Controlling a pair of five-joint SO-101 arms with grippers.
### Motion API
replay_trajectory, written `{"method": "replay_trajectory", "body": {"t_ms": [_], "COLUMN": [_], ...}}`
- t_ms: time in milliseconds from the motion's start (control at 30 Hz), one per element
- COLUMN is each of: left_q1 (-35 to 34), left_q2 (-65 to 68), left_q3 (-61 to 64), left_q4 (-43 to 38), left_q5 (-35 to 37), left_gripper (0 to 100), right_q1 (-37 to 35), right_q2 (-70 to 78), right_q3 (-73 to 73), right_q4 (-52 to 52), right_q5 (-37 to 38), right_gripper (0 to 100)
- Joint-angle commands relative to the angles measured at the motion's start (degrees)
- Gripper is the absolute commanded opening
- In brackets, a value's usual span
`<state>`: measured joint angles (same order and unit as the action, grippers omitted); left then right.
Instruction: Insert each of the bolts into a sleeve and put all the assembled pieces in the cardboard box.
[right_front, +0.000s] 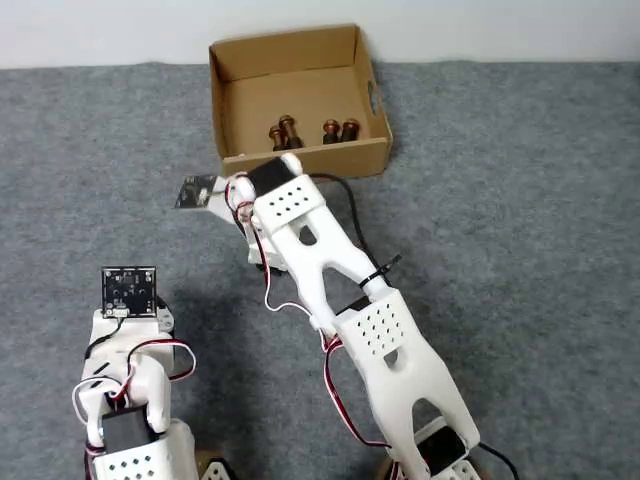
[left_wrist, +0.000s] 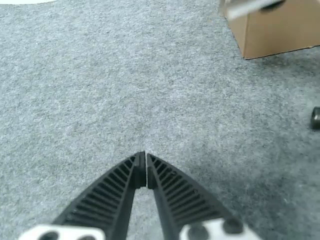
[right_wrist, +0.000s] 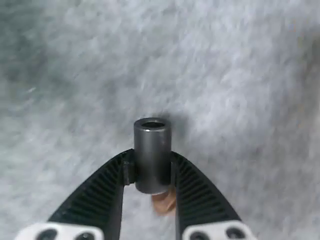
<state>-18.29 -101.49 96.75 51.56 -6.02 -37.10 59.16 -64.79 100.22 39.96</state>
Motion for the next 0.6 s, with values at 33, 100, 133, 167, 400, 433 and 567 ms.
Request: {"method": "replay_trajectory", "body": {"t_ms": [33, 100, 133, 167, 400, 433, 567], "left_q1": [0.18, 0.44, 1.14, 2.29, 8.0, 8.62, 9.05], "left_q2": [-0.18, -0.18, -0.18, -0.18, -0.26, -0.26, -0.62], "left_q3": [-0.22, -0.22, -0.22, -0.22, -0.22, -0.22, -0.22], "left_q4": [-1.49, -1.41, -0.88, -0.18, 2.9, 2.99, 2.64], "left_q5": [0.0, 0.0, 0.0, -0.09, -2.37, -2.46, -2.64], "left_gripper": [1, 1, 1, 1, 1, 1, 1], "right_q1": [4.35, 6.11, 7.16, 8.31, 15.6, 16.66, 21.23], "right_q2": [-6.99, -9.19, -10.42, -11.91, -28.79, -32.13, -44.97], "right_q3": [-6.59, -6.42, -5.89, -5.19, 10.55, 14.24, 29.1], "right_q4": [2.77, 2.77, 2.77, 2.77, 2.86, 2.86, 2.68], "right_q5": [-11.08, -12.84, -13.8, -15.12, -25.41, -26.73, -33.23], "right_gripper": [0.9, 0.9, 0.9, 0.9, 0.9, 0.9, 0.9]}}
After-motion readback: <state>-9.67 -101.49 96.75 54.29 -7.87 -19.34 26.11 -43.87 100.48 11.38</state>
